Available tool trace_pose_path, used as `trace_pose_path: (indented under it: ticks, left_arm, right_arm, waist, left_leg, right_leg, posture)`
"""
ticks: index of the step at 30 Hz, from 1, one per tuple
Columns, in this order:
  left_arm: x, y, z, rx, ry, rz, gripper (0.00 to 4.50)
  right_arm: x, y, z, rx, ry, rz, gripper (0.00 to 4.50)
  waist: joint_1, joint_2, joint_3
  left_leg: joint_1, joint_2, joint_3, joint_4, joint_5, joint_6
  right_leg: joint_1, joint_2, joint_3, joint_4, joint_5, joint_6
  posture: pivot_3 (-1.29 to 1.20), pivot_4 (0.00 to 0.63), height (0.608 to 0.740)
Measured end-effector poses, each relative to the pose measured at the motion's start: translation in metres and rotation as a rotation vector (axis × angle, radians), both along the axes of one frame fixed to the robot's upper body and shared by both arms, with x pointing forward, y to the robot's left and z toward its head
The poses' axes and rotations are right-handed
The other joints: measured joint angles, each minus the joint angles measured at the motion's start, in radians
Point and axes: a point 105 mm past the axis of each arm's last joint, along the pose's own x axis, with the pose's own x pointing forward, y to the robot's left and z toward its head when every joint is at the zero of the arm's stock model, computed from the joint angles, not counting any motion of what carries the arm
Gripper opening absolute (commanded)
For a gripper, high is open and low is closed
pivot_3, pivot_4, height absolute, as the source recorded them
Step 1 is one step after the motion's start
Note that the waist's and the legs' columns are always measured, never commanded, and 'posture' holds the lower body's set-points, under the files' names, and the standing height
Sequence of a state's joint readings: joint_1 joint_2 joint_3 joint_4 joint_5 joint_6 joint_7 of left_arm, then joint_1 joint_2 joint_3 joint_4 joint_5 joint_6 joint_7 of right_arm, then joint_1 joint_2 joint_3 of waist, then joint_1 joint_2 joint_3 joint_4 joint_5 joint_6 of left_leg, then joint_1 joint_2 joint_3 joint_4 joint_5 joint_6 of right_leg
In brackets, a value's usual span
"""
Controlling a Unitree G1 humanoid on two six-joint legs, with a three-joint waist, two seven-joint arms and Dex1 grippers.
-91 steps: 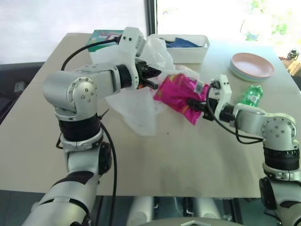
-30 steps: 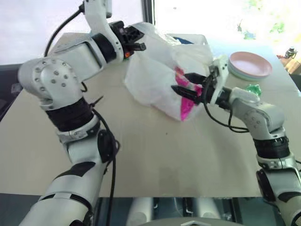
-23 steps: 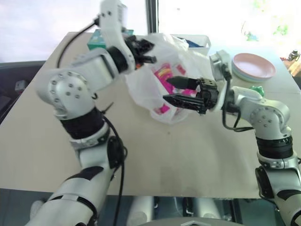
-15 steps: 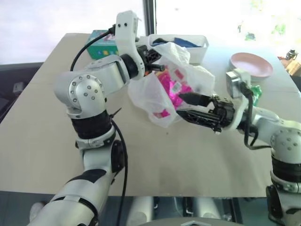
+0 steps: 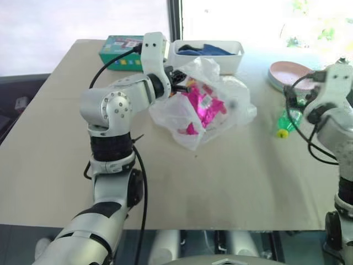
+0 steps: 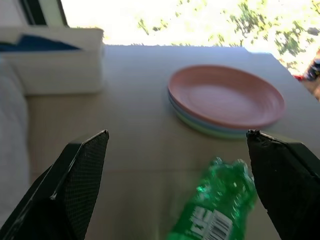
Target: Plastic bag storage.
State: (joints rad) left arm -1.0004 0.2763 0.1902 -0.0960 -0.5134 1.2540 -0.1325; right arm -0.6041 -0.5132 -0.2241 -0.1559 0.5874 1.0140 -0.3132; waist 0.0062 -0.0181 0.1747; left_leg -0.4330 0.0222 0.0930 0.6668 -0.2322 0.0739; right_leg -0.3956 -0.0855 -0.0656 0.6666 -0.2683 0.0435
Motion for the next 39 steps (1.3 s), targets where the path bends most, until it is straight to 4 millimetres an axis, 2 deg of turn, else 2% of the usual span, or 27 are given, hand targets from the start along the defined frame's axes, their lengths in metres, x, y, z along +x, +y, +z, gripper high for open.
trace_pose_path:
  ticks: [3,7,11,12,13,15,16,23,25,27,28,29,31,32,33,34,36,37,39]
  left_arm:
    - [0.001,0.004,0.000,-0.002,0.004,0.019,0.00]
    - [-0.003,0.007,0.001,-0.009,0.003,0.041,0.00]
    - [-0.003,0.011,-0.001,-0.032,0.020,0.068,0.00]
    - [-0.003,0.012,-0.001,-0.033,0.026,0.072,0.00]
    - [-0.003,0.012,-0.002,-0.038,0.030,0.074,0.00]
    - [-0.004,0.014,-0.001,-0.041,0.030,0.080,0.00]
    - [-0.004,0.014,-0.001,-0.044,0.030,0.083,0.00]
    - [-0.004,0.015,-0.001,-0.058,0.034,0.092,0.00]
    - [-0.003,0.017,0.000,-0.072,0.033,0.096,0.00]
    - [-0.003,0.019,0.000,-0.077,0.035,0.104,0.00]
    - [-0.003,0.016,0.001,-0.078,0.034,0.094,0.00]
    - [-0.003,0.011,0.003,-0.075,0.031,0.074,0.00]
    - [0.000,0.017,0.006,-0.078,0.032,0.092,0.00]
    - [0.001,0.014,0.006,-0.079,0.032,0.079,0.00]
    - [0.001,0.012,0.006,-0.078,0.033,0.073,0.00]
    - [0.000,0.004,0.006,-0.061,0.030,0.033,0.00]
    - [-0.001,0.000,0.008,-0.065,0.012,0.002,0.00]
    - [-0.002,-0.001,0.009,-0.066,0.009,-0.008,0.00]
    - [-0.004,-0.001,0.012,-0.061,-0.004,-0.038,0.00]
  right_arm:
    - [0.014,-0.004,-0.016,0.062,0.100,-0.072,4.47]
    - [0.025,-0.025,-0.030,0.125,0.200,-0.222,4.47]
    - [0.030,-0.022,-0.053,0.181,0.298,-0.230,4.47]
    - [0.033,-0.020,-0.053,0.190,0.307,-0.216,4.47]
    - [0.036,-0.019,-0.055,0.197,0.329,-0.201,3.95]
    - [0.037,-0.019,-0.056,0.201,0.336,-0.186,3.34]
    - [0.037,-0.020,-0.056,0.199,0.339,-0.179,3.24]
    - [0.027,-0.029,-0.053,0.109,0.365,-0.056,3.20]
    - [0.013,-0.025,-0.050,0.134,0.354,0.048,3.20]
    - [0.008,-0.017,-0.045,0.150,0.338,0.112,3.20]
    - [0.003,-0.009,-0.035,0.165,0.309,0.182,3.20]
    - [-0.026,0.011,-0.020,0.228,0.255,0.396,3.20]
    - [-0.077,0.076,0.002,0.239,0.202,0.853,3.20]
    - [-0.092,0.094,0.006,0.233,0.197,0.969,3.20]
    - [-0.097,0.101,0.007,0.230,0.195,1.014,3.20]
    - [-0.112,0.131,0.007,0.245,0.197,1.166,3.20]
    - [-0.112,0.158,0.003,0.263,0.212,1.232,3.20]
    - [-0.110,0.166,0.003,0.269,0.215,1.242,3.20]
    - [-0.095,0.184,0.004,0.269,0.216,1.226,3.20]
  waist:
    - [-0.001,0.000,0.000]
    - [0.005,0.000,0.000]
    - [0.003,0.000,0.000]
    - [0.000,0.000,0.000]
    - [-0.002,0.000,0.000]
    - [-0.003,0.000,0.000]
    - [-0.003,0.000,0.000]
    - [0.010,0.000,0.000]
    - [0.009,0.001,0.001]
    - [0.006,0.002,0.001]
    - [-0.002,0.003,0.002]
    - [0.008,0.006,0.004]
    - [0.000,0.007,0.004]
    - [-0.003,0.007,0.004]
    - [-0.004,0.007,0.004]
    - [-0.006,0.006,0.004]
    - [-0.012,0.006,0.004]
    - [-0.014,0.006,0.004]
    - [-0.017,0.006,0.004]
  left_leg:
    - [0.000,0.000,0.001,-0.001,0.000,0.000]
    - [-0.001,-0.001,0.000,-0.001,0.000,0.000]
    - [0.000,-0.001,0.001,-0.001,0.000,0.000]
    - [0.000,-0.001,0.001,-0.001,0.000,0.000]
    - [0.000,-0.001,0.001,-0.001,0.000,0.000]
    - [0.001,-0.001,-0.001,0.000,0.000,0.000]
    - [0.001,-0.001,-0.001,0.001,0.000,0.000]
    - [-0.002,-0.002,-0.005,0.000,0.000,0.000]
    - [-0.005,-0.002,-0.005,-0.001,0.000,0.000]
    - [-0.005,-0.002,-0.003,-0.001,0.000,0.000]
    - [-0.005,-0.001,-0.002,-0.002,0.000,0.000]
    - [-0.006,-0.001,-0.005,-0.002,0.000,0.000]
    - [-0.005,0.001,-0.005,-0.003,0.000,-0.001]
    - [-0.005,0.001,-0.005,-0.003,0.000,0.000]
    - [-0.004,0.001,-0.005,-0.003,0.000,0.000]
    - [-0.003,0.000,-0.004,0.000,0.000,0.000]
    - [-0.002,-0.001,-0.003,0.001,0.000,0.000]
    - [-0.002,-0.001,-0.003,0.002,0.000,0.000]
    - [-0.001,-0.001,-0.002,0.003,0.000,0.000]
  right_leg:
    - [0.000,0.000,0.000,-0.001,0.000,0.000]
    - [0.000,0.000,-0.001,-0.002,0.000,0.000]
    - [0.000,0.001,0.000,-0.002,0.000,0.000]
    - [0.001,0.001,0.000,-0.002,0.000,0.000]
    - [0.001,0.001,0.000,-0.002,0.000,0.000]
    - [0.003,0.001,-0.001,-0.002,0.000,0.000]
    - [0.004,0.001,-0.001,-0.002,0.000,0.001]
    - [0.004,0.000,-0.002,-0.003,0.000,0.001]
    - [0.000,0.000,-0.003,-0.004,0.000,0.001]
    - [-0.001,0.000,-0.002,-0.004,0.000,0.001]
    - [-0.002,0.000,-0.002,-0.004,0.000,0.001]
    - [-0.002,0.001,-0.003,-0.005,0.000,0.001]
    - [-0.002,0.005,-0.002,-0.006,0.000,0.001]
    - [-0.002,0.005,-0.002,-0.006,0.000,0.001]
    - [-0.001,0.005,-0.002,-0.005,0.000,0.001]
    - [0.000,0.003,-0.001,-0.003,0.000,0.001]
    - [0.000,0.003,0.000,-0.002,0.001,0.002]
    - [0.000,0.003,0.001,-0.001,0.002,0.003]
    - [0.000,0.002,0.002,0.002,0.003,0.003]
  posture:
    - [0.00,0.150,0.740]
    - [0.00,0.150,0.740]
    - [0.00,0.150,0.740]
    - [0.00,0.150,0.740]
    - [0.00,0.150,0.740]
    - [0.00,0.150,0.740]
    - [0.00,0.150,0.740]
    - [0.00,0.150,0.740]
    - [0.00,0.150,0.740]
    - [0.00,0.150,0.740]
    - [0.00,0.150,0.740]
    - [0.00,0.150,0.740]
    - [0.00,0.150,0.740]
    - [0.00,0.150,0.740]
    - [0.00,0.150,0.740]
    - [0.00,0.150,0.740]
    - [0.00,0.150,0.740]
    - [0.00,0.150,0.740]
    - [0.00,0.150,0.740]
